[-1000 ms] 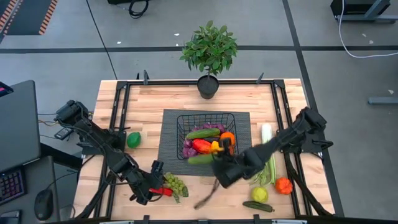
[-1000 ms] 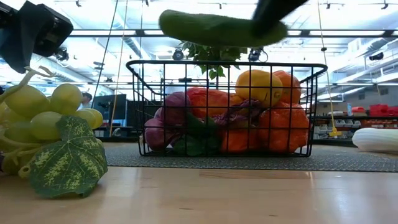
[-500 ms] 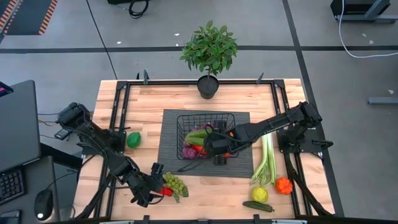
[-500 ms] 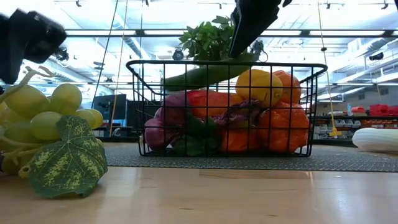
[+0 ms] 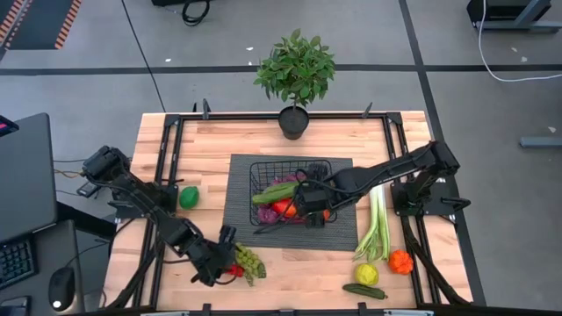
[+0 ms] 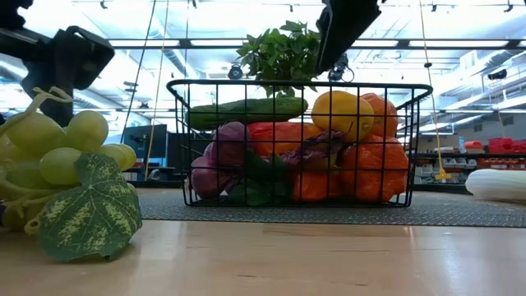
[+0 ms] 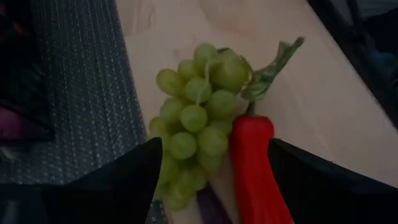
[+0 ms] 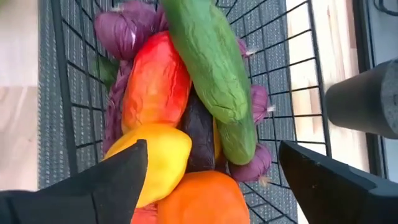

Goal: Build produce basket
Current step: Put the grapes into the wire basket

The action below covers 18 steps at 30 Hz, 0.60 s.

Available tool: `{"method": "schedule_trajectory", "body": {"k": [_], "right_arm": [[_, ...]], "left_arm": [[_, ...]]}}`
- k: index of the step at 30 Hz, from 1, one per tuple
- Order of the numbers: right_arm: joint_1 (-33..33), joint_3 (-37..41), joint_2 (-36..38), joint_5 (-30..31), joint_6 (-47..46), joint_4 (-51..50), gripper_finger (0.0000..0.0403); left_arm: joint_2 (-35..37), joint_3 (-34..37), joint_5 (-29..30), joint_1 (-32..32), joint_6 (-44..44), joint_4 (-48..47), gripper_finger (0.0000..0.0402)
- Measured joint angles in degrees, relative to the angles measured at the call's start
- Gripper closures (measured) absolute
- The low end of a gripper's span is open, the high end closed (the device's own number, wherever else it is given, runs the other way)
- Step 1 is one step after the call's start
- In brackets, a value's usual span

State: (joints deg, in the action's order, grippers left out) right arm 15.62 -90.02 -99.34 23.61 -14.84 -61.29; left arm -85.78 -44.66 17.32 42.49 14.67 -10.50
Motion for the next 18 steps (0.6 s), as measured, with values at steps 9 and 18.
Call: {"method": "schedule_trajectory", "body": {"k": [9,18], "right_arm": [[0.1,0.0,5.9,-0.8,-4.7,-0.4,0.0053],[0.5,0.0,9.8,-0.4,-7.7,-9.1,0.0054]], "left_arm": [[-6.2,0.0,1.2,-5.2,-2.2,1.8,0.0104],[-8.4,-0.6,-0.2,-7.4,-2.5,5.5,0.0129]]}}
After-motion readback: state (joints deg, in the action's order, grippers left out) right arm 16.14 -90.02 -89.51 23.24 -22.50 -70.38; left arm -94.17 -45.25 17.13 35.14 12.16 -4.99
